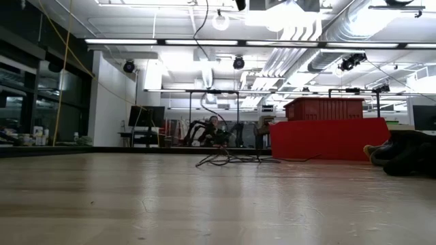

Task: Coil cords
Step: Coil the black wire on the spool

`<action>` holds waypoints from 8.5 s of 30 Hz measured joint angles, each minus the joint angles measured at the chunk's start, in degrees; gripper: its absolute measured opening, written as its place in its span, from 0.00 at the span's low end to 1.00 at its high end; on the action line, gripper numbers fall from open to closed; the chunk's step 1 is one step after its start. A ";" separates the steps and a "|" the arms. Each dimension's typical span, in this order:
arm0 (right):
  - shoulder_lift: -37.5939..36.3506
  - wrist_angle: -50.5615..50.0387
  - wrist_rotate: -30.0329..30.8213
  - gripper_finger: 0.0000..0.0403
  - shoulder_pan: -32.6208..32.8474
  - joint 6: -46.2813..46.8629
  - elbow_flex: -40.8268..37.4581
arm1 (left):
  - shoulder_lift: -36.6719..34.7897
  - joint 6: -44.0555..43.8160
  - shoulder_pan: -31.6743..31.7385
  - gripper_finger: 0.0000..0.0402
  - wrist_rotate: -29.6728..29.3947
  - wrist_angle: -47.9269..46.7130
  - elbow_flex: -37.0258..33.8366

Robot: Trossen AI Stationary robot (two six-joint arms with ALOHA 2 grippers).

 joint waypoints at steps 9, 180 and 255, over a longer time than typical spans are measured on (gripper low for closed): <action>0.00 0.74 -2.72 0.26 0.33 0.19 0.00 | 0.00 1.08 0.00 0.00 -0.87 -0.22 0.00; -4.96 -14.86 15.15 0.15 2.48 3.76 1.27 | -4.04 -1.30 19.15 0.00 14.21 -12.40 -0.06; -6.45 -0.11 -7.18 0.34 -4.95 -1.85 -2.19 | -1.98 -2.99 10.30 0.00 13.40 18.94 -16.42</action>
